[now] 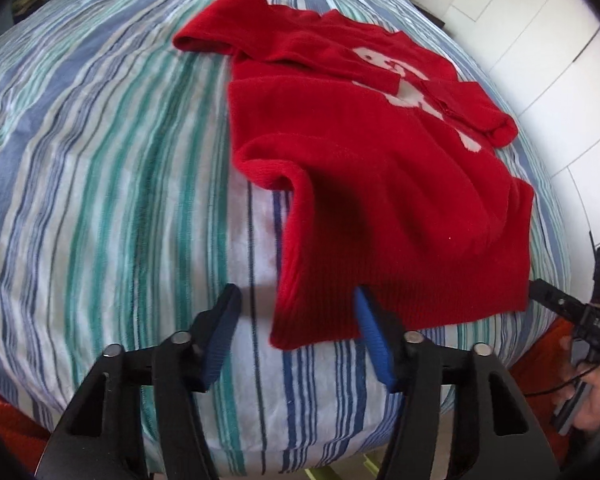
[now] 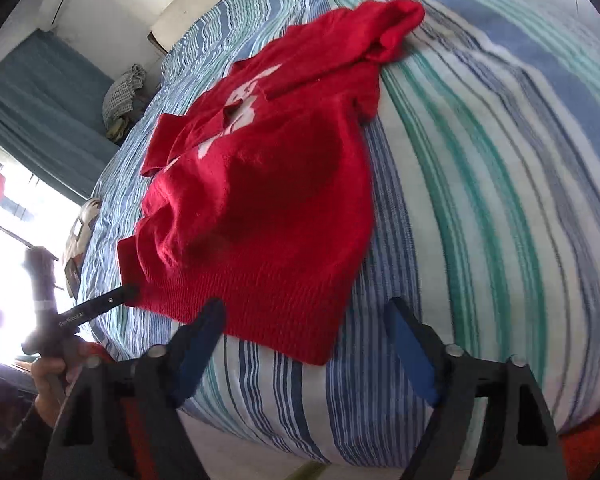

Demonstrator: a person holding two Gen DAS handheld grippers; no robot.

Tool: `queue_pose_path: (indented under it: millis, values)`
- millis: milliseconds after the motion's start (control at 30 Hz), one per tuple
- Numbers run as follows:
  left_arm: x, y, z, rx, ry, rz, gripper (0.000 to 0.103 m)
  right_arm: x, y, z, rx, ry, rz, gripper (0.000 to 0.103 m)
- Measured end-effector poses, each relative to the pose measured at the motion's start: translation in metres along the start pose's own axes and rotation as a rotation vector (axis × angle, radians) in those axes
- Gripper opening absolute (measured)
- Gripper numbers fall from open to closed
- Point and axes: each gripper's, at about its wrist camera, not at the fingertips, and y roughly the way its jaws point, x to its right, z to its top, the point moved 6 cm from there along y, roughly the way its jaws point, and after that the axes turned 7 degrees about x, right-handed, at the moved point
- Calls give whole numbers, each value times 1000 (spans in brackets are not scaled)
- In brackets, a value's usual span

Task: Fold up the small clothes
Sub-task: 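Grasp the sweater hem with the left gripper while the right gripper grasps the hem too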

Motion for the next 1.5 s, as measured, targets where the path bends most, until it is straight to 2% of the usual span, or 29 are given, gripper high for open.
queue_pose_path:
  millis: [33,100,167,267,367,433,533,600,733,967,1133,1267,1367,1400,1467,1500]
  values:
    - [1,3,1,-5,-3,-12,9,-1,8,-2,-14,8,28,44]
    - [-3,0,0,-18,-39,-21,3,-3,12,-4,-49,8,26,5]
    - [-7,-26,-2,31,-77,-60,3,-10,-8,-2,-42,19,41,5]
    - [-12,-66,-16,47,-83,-88,3,-23,-52,-4,-56,26,72,4]
    - [-13,-74,-35,9,-60,-66,2,-21,-67,-14,-106,9,-2,4]
    - [-16,-59,-43,-22,-42,-24,2,-12,-54,-20,-146,0,-63,4]
    - [-24,-32,-54,-66,-82,31,2,7,-27,-30,-207,14,-154,4]
    - [-27,-29,-56,-62,-93,44,2,11,-18,-32,-206,7,-191,4]
    - [-22,-27,-59,-39,-34,88,2,7,-19,-31,-189,-6,-237,3]
    - [-23,-7,-58,-51,-46,106,3,13,0,-33,-163,16,-225,1]
    - [-27,-14,-65,-48,-61,104,7,21,-5,-36,-149,63,-190,1]
    - [-37,-29,-76,-52,-63,114,9,18,-11,-36,-152,62,-198,2]
    - [-34,-37,-83,-60,-12,147,12,13,-13,-36,-166,42,-214,7]
    - [-32,-39,-85,-64,15,165,16,13,-13,-37,-178,44,-211,9]
    - [-30,-43,-90,-81,61,211,29,15,-17,-39,-200,49,-210,14]
    - [-31,-46,-93,-98,75,238,42,15,-20,-39,-213,47,-214,20]
